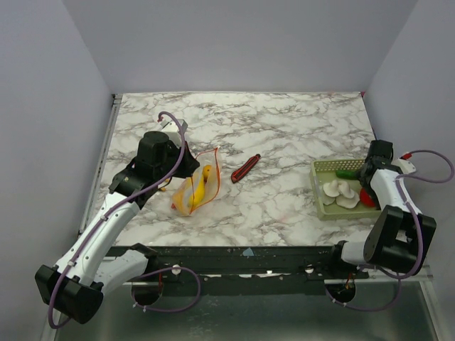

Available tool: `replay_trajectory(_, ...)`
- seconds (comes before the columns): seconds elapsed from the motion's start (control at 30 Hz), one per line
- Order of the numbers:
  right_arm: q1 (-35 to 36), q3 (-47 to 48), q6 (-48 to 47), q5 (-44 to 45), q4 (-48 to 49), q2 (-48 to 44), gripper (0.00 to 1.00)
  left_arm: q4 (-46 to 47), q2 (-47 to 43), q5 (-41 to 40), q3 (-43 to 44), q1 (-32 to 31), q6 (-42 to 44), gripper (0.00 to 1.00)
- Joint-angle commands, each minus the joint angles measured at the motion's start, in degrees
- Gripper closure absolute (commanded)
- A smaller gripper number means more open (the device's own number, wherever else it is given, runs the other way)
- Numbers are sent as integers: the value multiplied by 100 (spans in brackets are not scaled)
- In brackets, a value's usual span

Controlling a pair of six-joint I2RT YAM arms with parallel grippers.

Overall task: Place the food in the zip-top bag and seal the zipper
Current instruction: Pick up the fake fruit from the bin, then place the fake fruit in the zipper food storage bag.

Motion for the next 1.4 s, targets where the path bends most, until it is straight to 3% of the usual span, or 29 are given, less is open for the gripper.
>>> replay_trajectory(0.0, -33, 126, 55, 311, 158, 292, 0, 120, -16, 101, 34, 30, -5, 100)
replay_trajectory(0.2, -28, 149, 61, 332, 264, 518, 1, 109, 29, 190, 55, 34, -25, 100)
replay_trajectory(0.33, -27, 172, 87, 437, 185, 505, 10, 100, 14, 147, 49, 30, -13, 100)
replay_trajectory(0.47, -27, -34, -94, 226, 369, 178, 41, 113, -1, 205, 55, 28, -20, 100)
replay_trajectory(0.6, -28, -55, -218, 211, 352, -340, 63, 113, 2, 176, 48, 30, -13, 100)
replay_trajectory(0.73, -30, 103, -372, 191, 113, -784, 78, 102, 15, 227, 62, 30, -22, 100)
replay_trajectory(0.87, -27, 294, -646, -546, 95, -1189, 88, 121, -1, 176, 53, 29, -22, 100)
replay_trajectory(1.07, 165, 479, -1085, -3321, 579, -1692, 99, 111, 29, 242, 77, 37, -13, 100)
replay_trajectory(1.2, 923, 735, -1083, -4170, 790, -1682, 100, 91, 72, 172, 75, 38, -6, 100)
replay_trajectory(1.37, 2663, 938, -918, -4426, 1090, -1494, 100, 120, 91, 280, 80, 56, -22, 100)
